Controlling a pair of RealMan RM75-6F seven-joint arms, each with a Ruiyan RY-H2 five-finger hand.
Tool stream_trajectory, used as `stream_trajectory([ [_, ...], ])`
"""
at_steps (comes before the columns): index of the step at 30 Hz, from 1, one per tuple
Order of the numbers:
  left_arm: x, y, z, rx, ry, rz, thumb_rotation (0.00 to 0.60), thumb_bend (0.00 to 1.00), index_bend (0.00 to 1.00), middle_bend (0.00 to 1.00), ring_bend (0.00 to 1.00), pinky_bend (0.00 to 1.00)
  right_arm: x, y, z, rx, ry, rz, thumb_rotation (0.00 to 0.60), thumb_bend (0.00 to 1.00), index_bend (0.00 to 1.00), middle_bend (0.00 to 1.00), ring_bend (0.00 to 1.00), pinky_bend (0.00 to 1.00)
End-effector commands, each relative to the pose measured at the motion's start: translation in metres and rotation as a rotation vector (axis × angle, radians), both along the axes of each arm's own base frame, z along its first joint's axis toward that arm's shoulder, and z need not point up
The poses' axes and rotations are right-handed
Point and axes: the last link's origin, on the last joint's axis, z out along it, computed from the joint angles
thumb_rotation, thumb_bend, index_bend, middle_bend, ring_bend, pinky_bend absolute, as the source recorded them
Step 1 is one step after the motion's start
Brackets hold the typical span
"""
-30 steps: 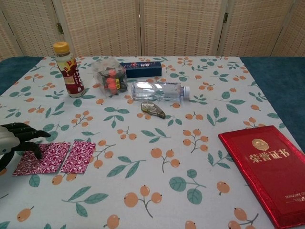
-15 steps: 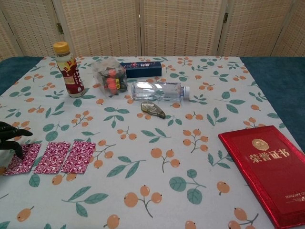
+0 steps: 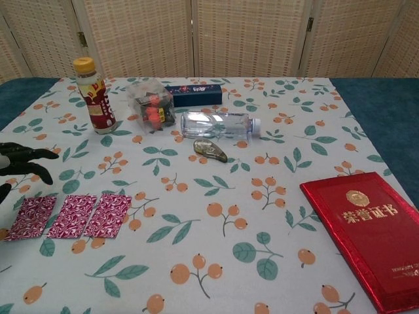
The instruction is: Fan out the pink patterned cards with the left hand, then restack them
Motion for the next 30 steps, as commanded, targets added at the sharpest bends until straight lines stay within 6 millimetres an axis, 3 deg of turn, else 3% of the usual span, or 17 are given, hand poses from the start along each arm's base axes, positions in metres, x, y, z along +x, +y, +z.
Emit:
stream_trajectory([
  [1, 0.015, 0.003, -0.005, 0.006, -0.041, -0.025, 0.600, 0.39, 0.22, 0.00, 0.00, 0.00, -0.001, 0.000, -0.001, 0.002, -0.002, 0.001, 0.600, 0.27, 0.14, 0.00, 0.00, 0.00],
  [7, 0.035, 0.007, -0.020, -0.008, -0.071, -0.044, 0.600, 0.29, 0.18, 0.00, 0.00, 0.00, -0.004, 0.000, -0.001, 0.008, -0.004, -0.002, 0.600, 0.27, 0.14, 0.00, 0.00, 0.00],
  [19, 0.073, 0.009, -0.046, -0.052, -0.036, -0.041, 0.600, 0.29, 0.14, 0.00, 0.00, 0.00, -0.011, -0.001, -0.001, 0.012, -0.012, -0.013, 0.600, 0.27, 0.14, 0.00, 0.00, 0.00],
  [30, 0.086, 0.010, -0.074, -0.097, 0.007, 0.028, 0.600, 0.30, 0.14, 0.00, 0.00, 0.00, -0.016, -0.003, -0.001, 0.016, -0.016, -0.022, 0.600, 0.27, 0.14, 0.00, 0.00, 0.00],
])
